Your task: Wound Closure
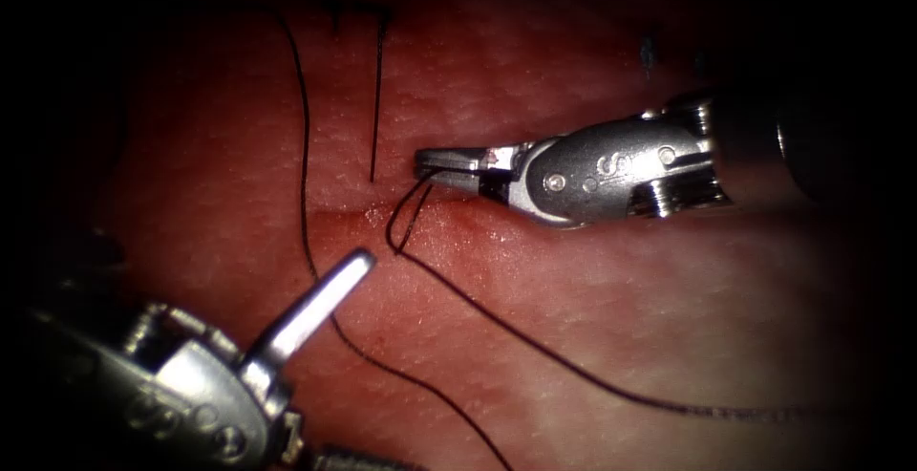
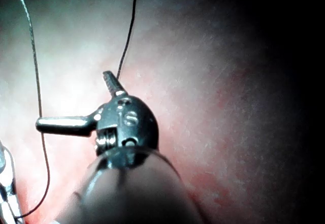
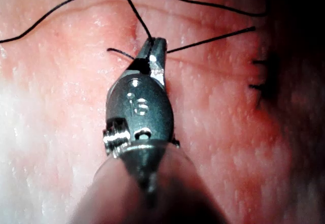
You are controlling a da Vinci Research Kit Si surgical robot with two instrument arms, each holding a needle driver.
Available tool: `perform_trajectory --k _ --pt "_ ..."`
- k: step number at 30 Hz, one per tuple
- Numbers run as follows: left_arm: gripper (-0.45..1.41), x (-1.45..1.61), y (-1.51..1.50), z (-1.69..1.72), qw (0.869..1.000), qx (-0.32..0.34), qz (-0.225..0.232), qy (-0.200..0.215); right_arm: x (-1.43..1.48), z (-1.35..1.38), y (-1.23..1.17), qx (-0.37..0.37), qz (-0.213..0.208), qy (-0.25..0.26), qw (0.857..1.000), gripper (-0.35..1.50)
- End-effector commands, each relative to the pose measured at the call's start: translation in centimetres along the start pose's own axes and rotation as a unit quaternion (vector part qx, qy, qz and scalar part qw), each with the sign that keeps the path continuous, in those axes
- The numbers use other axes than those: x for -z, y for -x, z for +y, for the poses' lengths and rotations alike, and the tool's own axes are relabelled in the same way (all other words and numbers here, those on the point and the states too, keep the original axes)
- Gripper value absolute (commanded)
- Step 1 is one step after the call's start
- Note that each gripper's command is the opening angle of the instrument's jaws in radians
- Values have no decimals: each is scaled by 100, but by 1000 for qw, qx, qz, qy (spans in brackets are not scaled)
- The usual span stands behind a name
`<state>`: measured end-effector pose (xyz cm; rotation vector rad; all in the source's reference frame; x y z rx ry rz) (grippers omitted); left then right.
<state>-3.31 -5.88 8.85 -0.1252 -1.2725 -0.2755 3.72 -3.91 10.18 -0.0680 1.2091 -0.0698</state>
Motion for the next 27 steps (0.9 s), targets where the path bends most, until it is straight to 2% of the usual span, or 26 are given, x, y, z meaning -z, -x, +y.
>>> perform_trajectory --k 1,4,8,11,13,14,15,16,22,27 --pt "106 -7 -3 -9 1000 1 -1 -1 -14 -4 5 -1 0 -2 1000 -35" --pt "108 -22 0 -9 1000 0 -4 -3 -18 -5 9 -2 0 -1 1000 -35" --pt "101 -33 1 -8 1000 0 -7 -4 -21 -7 8 -1 1 -4 1000 -35" --pt "89 -41 5 -3 1000 -15 -5 -2 -23 -8 8 -1 0 -5 1000 -35" --pt "64 -42 10 1 1000 -16 -8 6 -23 -8 8 -1 -1 -6 1000 -35" --pt "44 -42 12 3 1000 -23 -11 8 -23 -8 8 -1 -1 -6 1000 -35" --pt "-33 -41 13 4 999 -41 -19 0 -23 -8 8 -1 -1 -6 1000 -35" --pt "-45 -39 13 4 996 -71 -42 -37 -23 -8 8 -1 -1 -6 1000 -35" --pt "-45 -30 8 4 994 -84 -54 -52 -21 -8 8 -1 -1 -6 1000 -35" --pt "-45 3 -9 13 994 -85 -41 -47 -2 -9 5 -5 10 -10 1000 -35"
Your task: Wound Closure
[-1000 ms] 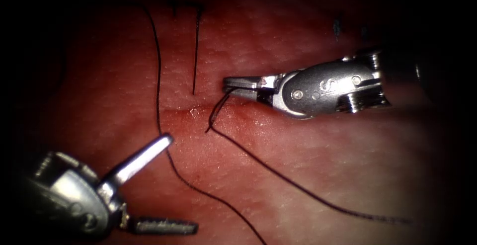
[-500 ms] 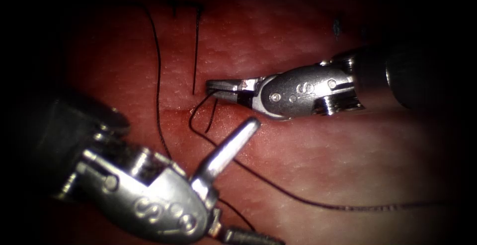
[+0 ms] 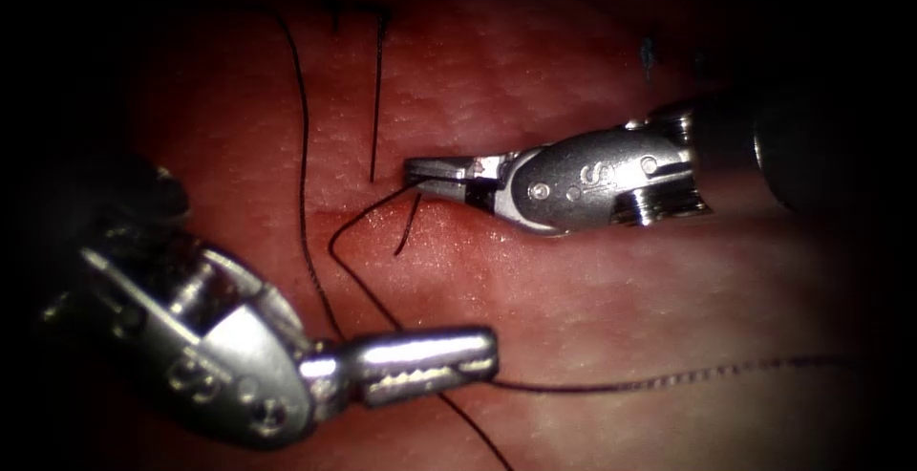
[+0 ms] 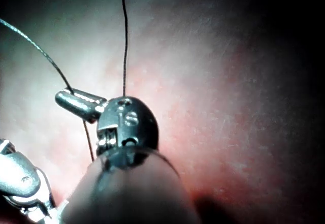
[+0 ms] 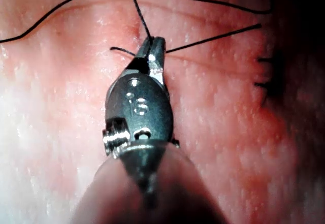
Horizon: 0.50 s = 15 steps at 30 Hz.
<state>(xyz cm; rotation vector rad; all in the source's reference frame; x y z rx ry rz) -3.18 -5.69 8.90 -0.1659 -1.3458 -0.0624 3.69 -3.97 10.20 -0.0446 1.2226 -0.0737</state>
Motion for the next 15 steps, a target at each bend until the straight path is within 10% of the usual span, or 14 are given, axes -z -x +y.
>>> perform_trajectory --k 1,15 --pt "-45 3 -6 -8 1000 1 3 1 -1 -3 1 -3 6 1 1000 -35" --pt "-45 105 -60 -14 991 -112 25 -71 47 -21 -35 -43 38 -7 998 -33"
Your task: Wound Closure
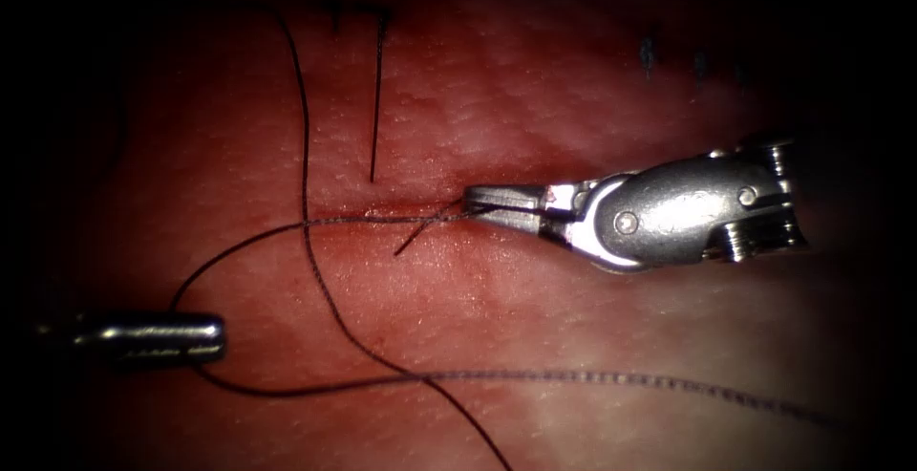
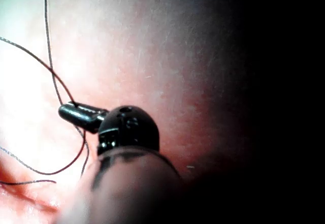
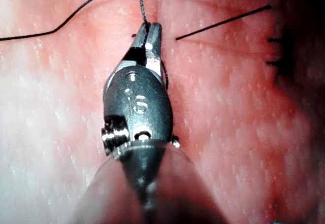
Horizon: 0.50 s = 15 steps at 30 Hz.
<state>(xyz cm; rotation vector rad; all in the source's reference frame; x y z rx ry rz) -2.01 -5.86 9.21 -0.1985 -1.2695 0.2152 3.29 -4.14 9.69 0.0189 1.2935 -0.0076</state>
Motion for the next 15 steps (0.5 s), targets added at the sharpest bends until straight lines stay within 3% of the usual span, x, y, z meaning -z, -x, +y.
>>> perform_trajectory --k 1,3,4,6,14,15 --pt "-45 -4 -8 -15 1000 -20 3 -12 -7 -7 0 -30 8 -8 999 41" --pt "-45 -4 -16 -17 998 -52 9 -23 -6 -6 -1 -81 11 -12 997 103" --pt "-45 -5 -19 -18 997 -68 11 -30 -6 -7 -1 -104 11 -12 994 123" --pt "-45 -8 -28 -20 994 -103 24 -36 -2 -8 -3 -127 18 -29 991 141" --pt "-45 -19 -23 -24 979 -191 46 -61 32 21 -25 -143 36 -45 988 141" --pt "-45 -20 -18 -24 976 -202 47 -61 41 35 -31 -139 51 -38 988 93"
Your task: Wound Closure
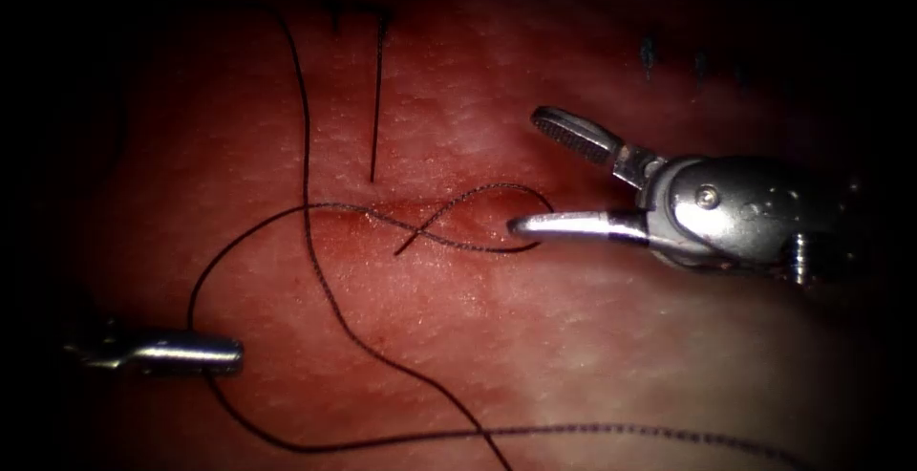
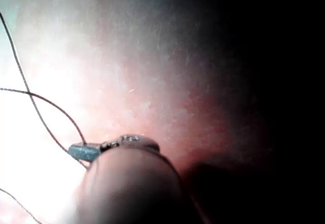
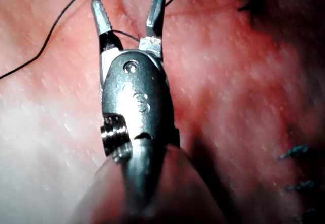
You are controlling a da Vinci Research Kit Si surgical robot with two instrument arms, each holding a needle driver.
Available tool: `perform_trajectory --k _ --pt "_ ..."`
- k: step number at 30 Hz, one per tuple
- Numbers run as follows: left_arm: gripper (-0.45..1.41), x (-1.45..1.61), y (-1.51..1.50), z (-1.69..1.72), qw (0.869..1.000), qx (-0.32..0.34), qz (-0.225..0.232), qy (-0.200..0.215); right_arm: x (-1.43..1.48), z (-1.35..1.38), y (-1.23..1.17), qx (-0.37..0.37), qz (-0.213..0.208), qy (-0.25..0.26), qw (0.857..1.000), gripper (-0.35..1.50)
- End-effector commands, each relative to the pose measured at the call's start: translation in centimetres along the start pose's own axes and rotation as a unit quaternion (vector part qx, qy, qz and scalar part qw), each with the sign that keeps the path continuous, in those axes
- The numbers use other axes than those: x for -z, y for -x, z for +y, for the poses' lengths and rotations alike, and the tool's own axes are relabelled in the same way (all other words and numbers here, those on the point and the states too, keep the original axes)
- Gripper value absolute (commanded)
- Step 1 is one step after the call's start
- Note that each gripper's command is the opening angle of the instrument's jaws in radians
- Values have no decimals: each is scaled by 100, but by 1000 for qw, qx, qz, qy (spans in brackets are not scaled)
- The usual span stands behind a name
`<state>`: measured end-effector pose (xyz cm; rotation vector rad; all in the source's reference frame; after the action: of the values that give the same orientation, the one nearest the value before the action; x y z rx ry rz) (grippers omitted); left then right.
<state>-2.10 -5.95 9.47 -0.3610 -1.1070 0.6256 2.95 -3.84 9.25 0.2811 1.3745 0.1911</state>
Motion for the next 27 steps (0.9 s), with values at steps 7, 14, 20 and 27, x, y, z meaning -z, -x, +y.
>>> perform_trajectory --k 7,14,20,27 --pt "-45 -3 20 5 1000 -22 -11 3 -39 44 11 65 -19 -18 998 -35" --pt "-45 7 23 28 998 -37 -16 39 -104 32 75 102 -49 -66 991 -35" --pt "-45 3 9 43 997 -31 -16 72 -128 7 98 95 -45 -101 989 -35" --pt "-45 -47 -45 17 996 -26 -12 82 -145 -2 89 80 4 -126 989 -35"
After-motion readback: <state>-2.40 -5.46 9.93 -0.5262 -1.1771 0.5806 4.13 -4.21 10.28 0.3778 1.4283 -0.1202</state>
